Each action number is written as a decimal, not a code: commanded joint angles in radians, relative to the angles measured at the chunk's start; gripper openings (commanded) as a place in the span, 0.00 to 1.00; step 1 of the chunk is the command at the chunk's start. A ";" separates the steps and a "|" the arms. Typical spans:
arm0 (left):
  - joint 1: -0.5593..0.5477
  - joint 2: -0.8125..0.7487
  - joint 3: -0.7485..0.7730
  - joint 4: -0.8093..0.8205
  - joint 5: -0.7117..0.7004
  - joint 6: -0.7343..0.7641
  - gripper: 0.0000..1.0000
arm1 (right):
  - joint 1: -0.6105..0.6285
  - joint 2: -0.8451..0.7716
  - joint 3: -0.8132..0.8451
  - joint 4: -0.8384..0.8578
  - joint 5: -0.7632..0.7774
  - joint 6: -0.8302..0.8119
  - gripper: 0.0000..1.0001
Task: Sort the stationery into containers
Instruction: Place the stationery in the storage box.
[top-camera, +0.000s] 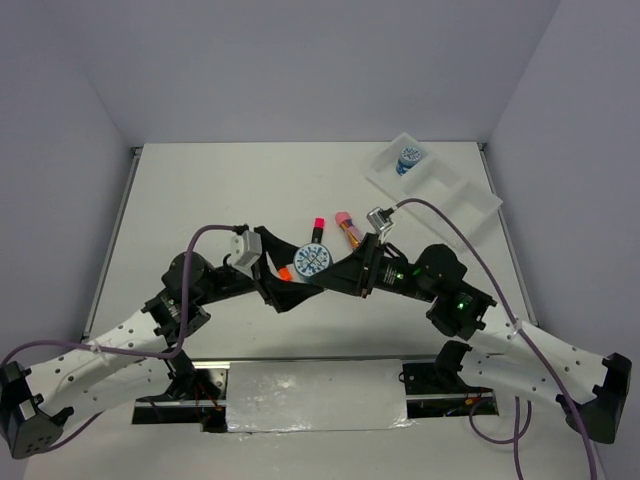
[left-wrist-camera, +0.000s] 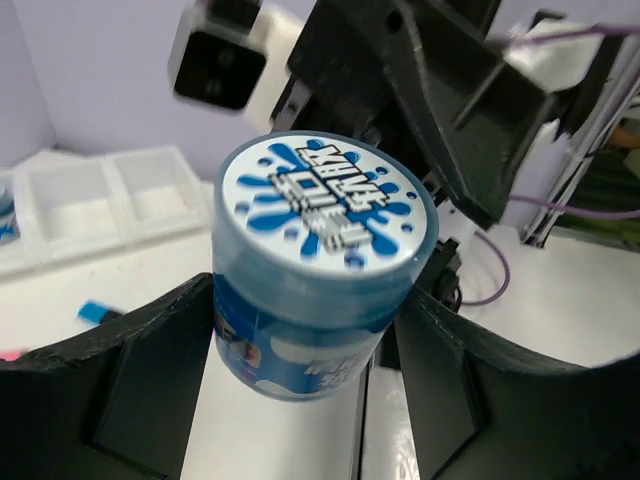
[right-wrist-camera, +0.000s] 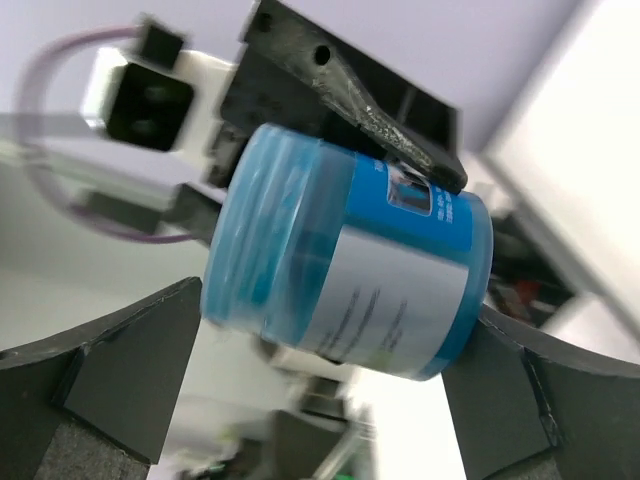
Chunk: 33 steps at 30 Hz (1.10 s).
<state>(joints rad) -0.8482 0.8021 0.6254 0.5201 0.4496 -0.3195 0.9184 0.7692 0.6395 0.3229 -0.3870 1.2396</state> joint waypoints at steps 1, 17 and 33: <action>0.001 -0.018 0.013 -0.103 -0.094 0.060 0.00 | 0.010 -0.034 0.138 -0.371 0.095 -0.252 1.00; 0.001 -0.037 0.014 -0.153 -0.169 0.100 0.00 | -0.006 -0.088 0.176 -0.657 0.279 -0.308 1.00; 0.000 0.086 0.071 -0.273 0.000 0.217 0.00 | 0.108 0.241 0.729 -1.229 0.700 -0.562 1.00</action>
<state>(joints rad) -0.8486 0.8692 0.6209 0.2020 0.3904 -0.1497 0.9882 0.9260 1.3190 -0.7399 0.1623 0.7303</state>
